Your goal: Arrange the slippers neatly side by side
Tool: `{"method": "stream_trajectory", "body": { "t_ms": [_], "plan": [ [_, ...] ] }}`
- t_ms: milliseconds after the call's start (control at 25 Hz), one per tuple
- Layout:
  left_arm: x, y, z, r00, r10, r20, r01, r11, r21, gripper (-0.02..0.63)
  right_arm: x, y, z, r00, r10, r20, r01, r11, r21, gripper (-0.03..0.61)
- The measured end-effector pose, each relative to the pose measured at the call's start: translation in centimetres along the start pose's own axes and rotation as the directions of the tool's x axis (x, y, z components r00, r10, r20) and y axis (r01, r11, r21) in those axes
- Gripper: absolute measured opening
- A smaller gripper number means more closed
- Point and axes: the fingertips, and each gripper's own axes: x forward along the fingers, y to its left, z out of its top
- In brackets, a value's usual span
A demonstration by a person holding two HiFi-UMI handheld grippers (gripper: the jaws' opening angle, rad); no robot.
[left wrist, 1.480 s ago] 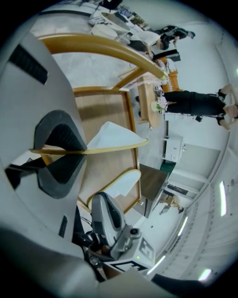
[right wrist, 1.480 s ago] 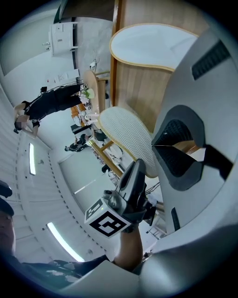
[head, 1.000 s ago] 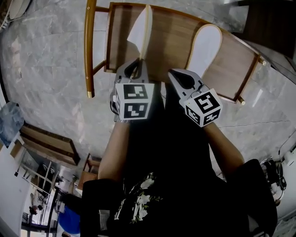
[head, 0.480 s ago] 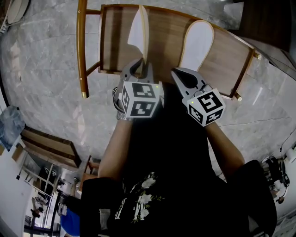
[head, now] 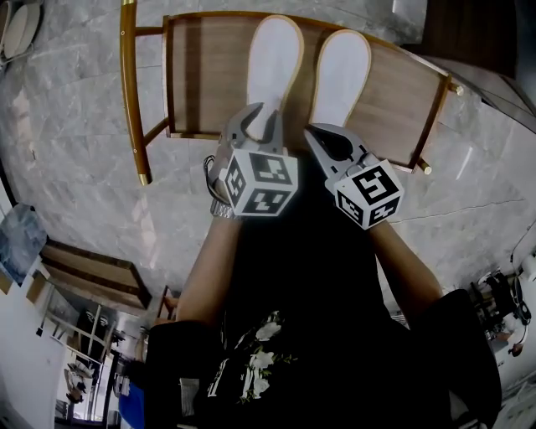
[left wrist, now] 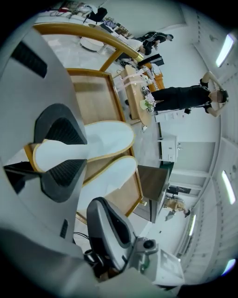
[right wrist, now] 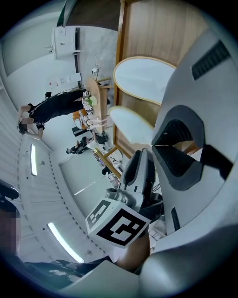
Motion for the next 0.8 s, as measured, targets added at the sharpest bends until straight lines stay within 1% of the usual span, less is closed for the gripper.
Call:
{"method": "stream_trajectory", "body": {
  "t_ms": [160,280,360,440,520,600,800],
  "plan": [
    [0.2,-0.4,0.2,1.000,-0.023,0.003,0.023,1.000,-0.005,0.095,-0.4,-0.7,0.0,1.000,-0.018,0.008,0.018,1.000,0.015,0.002],
    [0.4,-0.2,0.2,1.000,-0.025,0.010,0.026,1.000,-0.010,0.100,-0.7,-0.8,0.0,0.999,-0.033,0.017,0.033,0.999,0.028,0.002],
    [0.7,0.2,0.6,0.999,-0.029,0.021,0.030,0.999,-0.034,0.125,-1.2,-1.0,0.0,0.999,-0.047,0.019,0.046,0.998,0.036,0.002],
    [1.1,0.7,1.3,0.999,-0.035,0.038,0.037,0.996,-0.075,0.158,-1.6,-1.3,-0.2,0.998,-0.062,0.020,0.061,0.997,0.047,0.002],
    [1.7,1.2,2.0,0.998,-0.038,0.044,0.042,0.993,-0.107,0.162,-2.0,-1.7,-0.4,0.997,-0.078,0.021,0.076,0.995,0.060,0.002],
    [2.7,1.5,2.2,0.999,-0.042,0.031,0.045,0.993,-0.112,0.163,-2.3,-2.1,-0.7,0.995,-0.094,0.022,0.092,0.993,0.074,0.002],
    [4.8,2.0,1.9,0.999,-0.037,-0.020,0.035,0.995,-0.089,0.154,-2.8,-3.0,-1.3,0.991,-0.133,0.028,0.129,0.985,0.115,0.002]
  ]
}}
